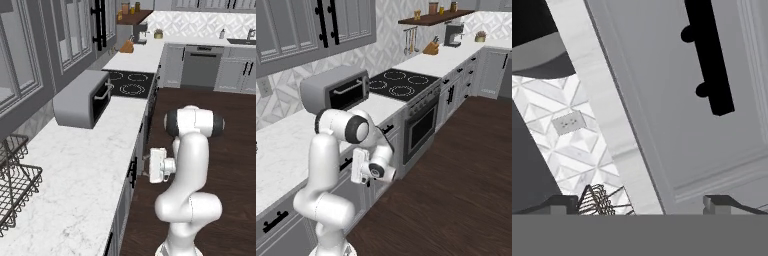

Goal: Take a straw from the drawer in front and place it inside the glass cup on the dining counter.

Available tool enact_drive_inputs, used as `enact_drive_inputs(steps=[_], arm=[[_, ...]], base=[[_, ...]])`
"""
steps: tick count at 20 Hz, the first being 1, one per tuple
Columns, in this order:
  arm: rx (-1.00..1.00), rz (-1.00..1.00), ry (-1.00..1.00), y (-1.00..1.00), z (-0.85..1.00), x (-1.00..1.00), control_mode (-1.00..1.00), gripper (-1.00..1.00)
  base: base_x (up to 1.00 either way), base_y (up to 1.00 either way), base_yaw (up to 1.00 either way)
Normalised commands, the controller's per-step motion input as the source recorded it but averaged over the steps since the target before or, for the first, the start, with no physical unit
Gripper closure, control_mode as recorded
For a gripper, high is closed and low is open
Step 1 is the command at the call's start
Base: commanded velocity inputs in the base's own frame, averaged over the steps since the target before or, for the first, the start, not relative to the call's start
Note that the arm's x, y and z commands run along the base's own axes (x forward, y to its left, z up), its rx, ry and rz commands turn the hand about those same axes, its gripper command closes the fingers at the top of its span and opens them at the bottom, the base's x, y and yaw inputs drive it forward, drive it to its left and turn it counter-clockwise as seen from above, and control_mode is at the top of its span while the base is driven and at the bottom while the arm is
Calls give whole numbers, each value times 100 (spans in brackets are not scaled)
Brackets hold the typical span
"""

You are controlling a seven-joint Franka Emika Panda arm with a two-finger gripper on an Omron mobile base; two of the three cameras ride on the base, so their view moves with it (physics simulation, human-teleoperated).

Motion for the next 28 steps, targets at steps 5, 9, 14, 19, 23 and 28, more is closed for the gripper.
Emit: enact_drive_inputs(steps=[5,9,14,19,23,28], arm=[[-14,-21,0,42,-26,16,-100,-100],[-5,-21,0,18,-27,31,-100,-100],[-6,-19,0,2,-34,17,-100,-100],[-6,-15,0,0,-37,18,-100,-100],[0,-5,3,-3,-34,29,-100,-100],[0,0,7,-16,-38,33,-100,-100]], base=[[0,0,0],[0,0,0],[0,0,0],[0,0,0],[0,0,0],[0,0,0]])
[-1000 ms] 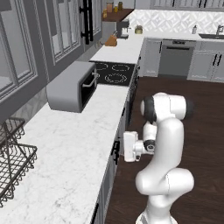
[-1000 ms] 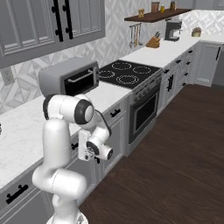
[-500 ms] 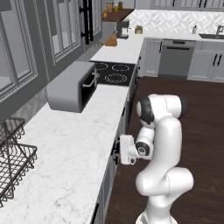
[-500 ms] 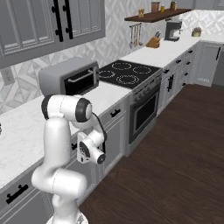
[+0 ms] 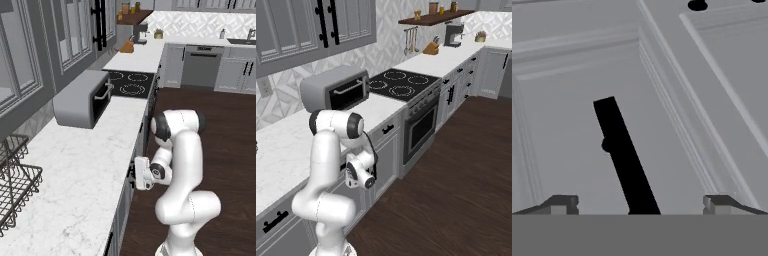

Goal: Take a straw from the drawer in front and place it inside the glass cup on the dining counter.

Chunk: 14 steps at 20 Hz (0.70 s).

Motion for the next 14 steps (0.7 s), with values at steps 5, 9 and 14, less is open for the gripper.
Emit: enact_drive_inputs(steps=[5,9,14], arm=[[0,0,7,-30,-35,32,-100,-100],[0,7,-1,8,-8,16,-100,-100],[0,11,-15,29,2,-4,-100,-100]], base=[[0,0,0],[0,0,0],[0,0,0]])
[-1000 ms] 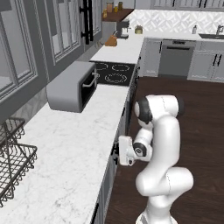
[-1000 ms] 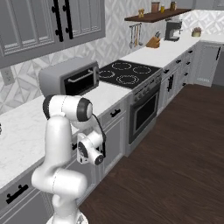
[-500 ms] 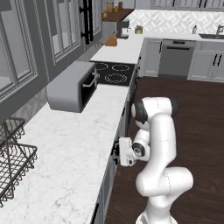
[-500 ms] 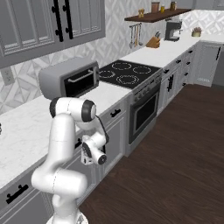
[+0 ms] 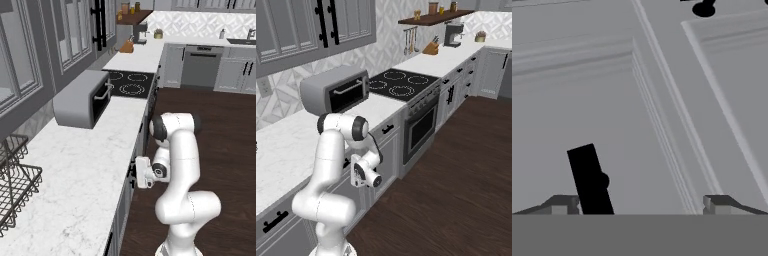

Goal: Take a straw from the drawer in front and place it inside the glass cup on the dining counter.

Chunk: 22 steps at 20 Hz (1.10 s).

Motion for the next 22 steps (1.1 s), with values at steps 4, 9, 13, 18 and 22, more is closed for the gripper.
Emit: enact_drive_inputs(steps=[4,9,13,18,22], arm=[[0,13,-16,22,0,0,-100,-100],[0,14,-20,25,6,-29,-100,-100],[0,10,-11,11,4,-13,-100,-100],[0,7,-6,10,0,35,-100,-100],[0,3,-2,16,0,48,-100,100]], base=[[0,0,0],[0,0,0],[0,0,0],[0,0,0],[0,0,0]])
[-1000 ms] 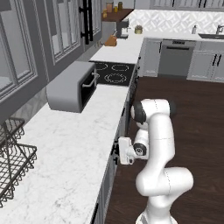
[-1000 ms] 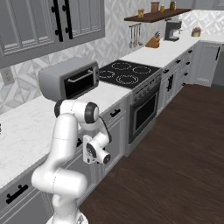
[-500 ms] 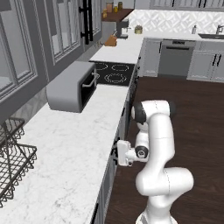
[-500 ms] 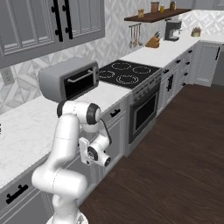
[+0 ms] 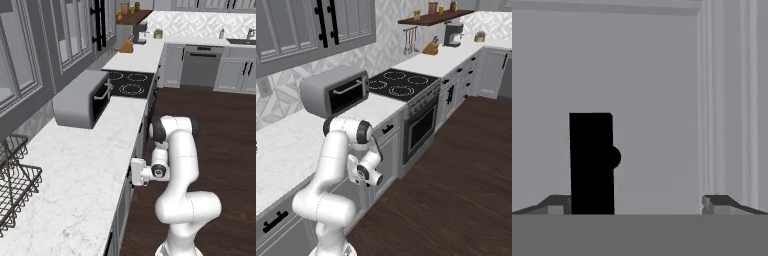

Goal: Take a straw from the drawer in front and place it inside the glass cup on the dining counter.

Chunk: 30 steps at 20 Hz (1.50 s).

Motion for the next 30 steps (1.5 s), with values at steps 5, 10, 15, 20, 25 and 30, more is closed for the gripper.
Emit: enact_drive_inputs(steps=[5,10,15,20,25,30], arm=[[0,1,0,16,0,11,-100,100],[0,0,0,-35,0,-55,-100,100],[1,0,-1,-95,7,-85,-100,100],[4,0,0,-100,16,-83,-100,100],[5,1,0,-100,14,-79,-100,100],[1,5,0,-92,6,-55,-100,-100]], base=[[0,0,0],[0,0,0],[0,0,0],[0,0,0],[0,0,0],[0,0,0]])
